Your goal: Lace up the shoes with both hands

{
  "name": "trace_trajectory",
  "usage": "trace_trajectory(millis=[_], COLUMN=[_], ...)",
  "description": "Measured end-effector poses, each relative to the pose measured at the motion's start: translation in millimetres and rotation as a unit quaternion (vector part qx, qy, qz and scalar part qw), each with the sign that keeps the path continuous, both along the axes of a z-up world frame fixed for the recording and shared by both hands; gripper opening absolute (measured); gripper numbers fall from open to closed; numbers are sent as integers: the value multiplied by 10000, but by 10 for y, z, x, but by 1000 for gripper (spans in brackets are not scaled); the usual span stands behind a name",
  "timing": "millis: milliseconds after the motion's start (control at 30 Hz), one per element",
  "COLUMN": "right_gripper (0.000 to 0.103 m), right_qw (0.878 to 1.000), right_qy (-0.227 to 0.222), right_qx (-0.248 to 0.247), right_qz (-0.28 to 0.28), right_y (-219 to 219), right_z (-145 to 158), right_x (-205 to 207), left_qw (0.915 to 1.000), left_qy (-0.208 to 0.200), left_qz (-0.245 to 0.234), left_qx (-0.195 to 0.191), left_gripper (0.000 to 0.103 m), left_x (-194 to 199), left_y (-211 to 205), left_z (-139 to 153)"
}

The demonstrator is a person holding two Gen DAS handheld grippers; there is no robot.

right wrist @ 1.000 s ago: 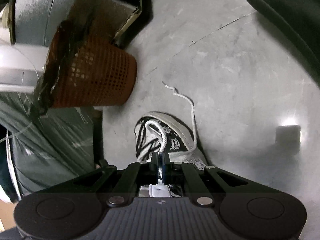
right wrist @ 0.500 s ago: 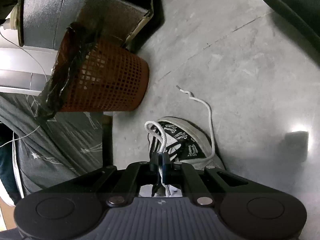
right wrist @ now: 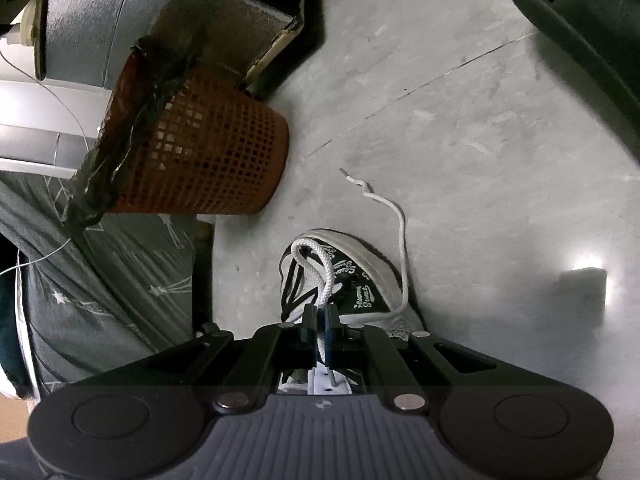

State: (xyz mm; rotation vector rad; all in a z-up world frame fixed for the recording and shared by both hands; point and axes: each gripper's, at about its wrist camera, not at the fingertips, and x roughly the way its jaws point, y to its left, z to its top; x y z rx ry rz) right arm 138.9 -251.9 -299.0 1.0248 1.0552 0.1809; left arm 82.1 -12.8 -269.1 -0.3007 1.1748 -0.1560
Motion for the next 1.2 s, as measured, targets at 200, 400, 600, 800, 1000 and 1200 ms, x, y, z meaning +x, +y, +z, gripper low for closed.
trace_trajectory(millis=[200,400,600,800,1000,1200], right_gripper=[4,4,4,4,4,4], right_qw=[10000,9999,10000,9998,9998,9995], right_qy=[-30,-1,47,100,167,175], right_qx=[8,8,-27,-88,-80,-86], right_qz=[6,109,70,136,108,251], right_y=[23,69,62,51,32,92], right_z=[18,13,3,-3,-27,-38], right_x=[-2,4,-23,-51,-105,-102], left_qw=[10000,10000,10000,10000,10000,10000], left_qy=[35,36,11,10,2,-7], left_qz=[30,43,17,23,-16,1], left_qx=[-24,-39,-49,-60,-66,-77], left_gripper=[45,45,45,45,45,45], left_x=[-17,-14,-41,-40,-31,-25], left_y=[20,17,15,11,-4,-10], left_z=[-11,-7,0,2,12,8])
